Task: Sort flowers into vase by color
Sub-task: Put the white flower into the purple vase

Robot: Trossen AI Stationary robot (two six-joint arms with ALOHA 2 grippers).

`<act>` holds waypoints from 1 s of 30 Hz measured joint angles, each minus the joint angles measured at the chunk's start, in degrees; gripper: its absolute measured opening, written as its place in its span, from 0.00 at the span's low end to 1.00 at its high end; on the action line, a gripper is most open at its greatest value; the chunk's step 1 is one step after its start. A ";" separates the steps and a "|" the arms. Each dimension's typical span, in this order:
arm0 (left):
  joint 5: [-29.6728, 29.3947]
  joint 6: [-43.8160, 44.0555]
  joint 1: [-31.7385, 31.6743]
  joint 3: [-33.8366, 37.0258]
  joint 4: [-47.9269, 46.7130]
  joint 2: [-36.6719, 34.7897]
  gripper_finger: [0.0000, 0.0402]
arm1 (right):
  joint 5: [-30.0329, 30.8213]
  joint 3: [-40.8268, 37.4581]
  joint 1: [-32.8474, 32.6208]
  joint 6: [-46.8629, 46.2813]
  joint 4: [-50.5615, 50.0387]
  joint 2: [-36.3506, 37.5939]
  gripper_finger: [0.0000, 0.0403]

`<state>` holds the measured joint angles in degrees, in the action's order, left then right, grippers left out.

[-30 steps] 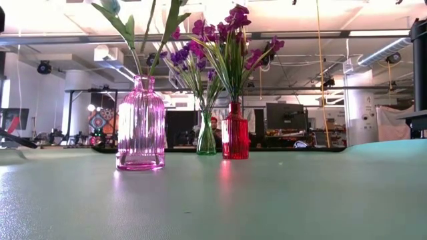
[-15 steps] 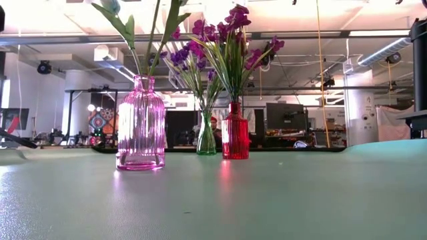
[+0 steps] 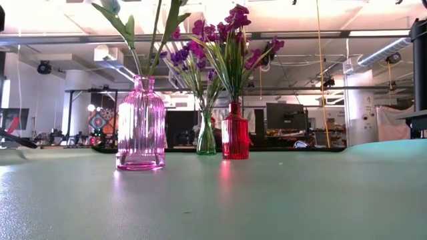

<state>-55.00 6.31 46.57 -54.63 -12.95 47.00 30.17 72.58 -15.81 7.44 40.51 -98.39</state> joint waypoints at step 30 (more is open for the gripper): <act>0.00 0.21 0.00 0.02 0.00 0.00 0.41 | -0.03 -0.07 0.50 -3.96 -3.85 0.00 0.03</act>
<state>-55.00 6.52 46.57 -54.61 -12.95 47.00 30.15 72.51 -15.31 3.48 36.67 -98.39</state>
